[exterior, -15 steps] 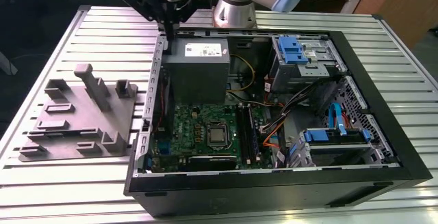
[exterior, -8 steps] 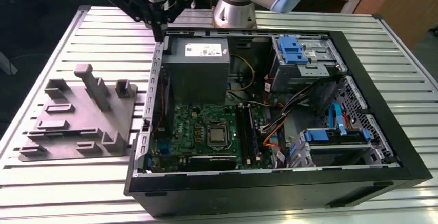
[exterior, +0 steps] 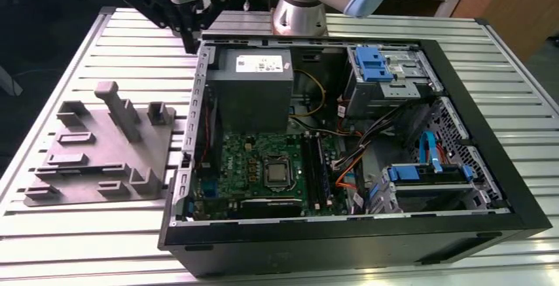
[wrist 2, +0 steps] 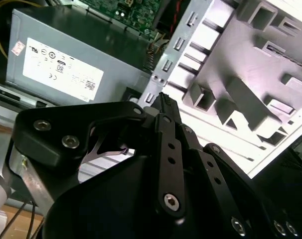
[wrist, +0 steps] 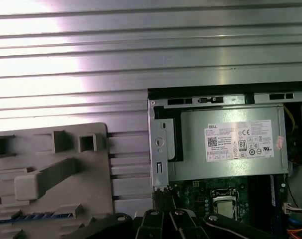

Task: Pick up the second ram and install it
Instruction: 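Reach for the second ram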

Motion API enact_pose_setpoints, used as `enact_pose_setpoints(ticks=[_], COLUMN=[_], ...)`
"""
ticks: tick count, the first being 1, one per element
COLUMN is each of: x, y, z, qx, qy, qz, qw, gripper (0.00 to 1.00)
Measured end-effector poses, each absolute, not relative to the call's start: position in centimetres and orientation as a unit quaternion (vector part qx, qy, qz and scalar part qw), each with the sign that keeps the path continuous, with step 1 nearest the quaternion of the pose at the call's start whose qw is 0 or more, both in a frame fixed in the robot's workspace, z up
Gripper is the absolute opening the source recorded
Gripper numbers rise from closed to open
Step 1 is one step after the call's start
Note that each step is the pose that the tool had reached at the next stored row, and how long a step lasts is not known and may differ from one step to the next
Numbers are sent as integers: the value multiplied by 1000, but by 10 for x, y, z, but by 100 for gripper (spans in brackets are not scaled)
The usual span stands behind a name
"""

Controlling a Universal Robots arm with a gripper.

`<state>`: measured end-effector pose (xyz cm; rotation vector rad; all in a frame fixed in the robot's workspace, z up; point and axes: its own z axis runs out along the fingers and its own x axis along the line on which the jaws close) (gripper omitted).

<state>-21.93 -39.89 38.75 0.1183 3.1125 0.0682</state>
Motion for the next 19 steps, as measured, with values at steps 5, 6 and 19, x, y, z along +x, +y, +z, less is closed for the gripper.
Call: enact_pose_setpoints(ticks=[5,6,19], x=[-232,-235,-277], y=[-399,-399,-399], z=[386,386,383], qx=[38,38,38], qy=[999,999,999], qz=[22,22,22], qw=[13,13,13], gripper=[10,10,10])
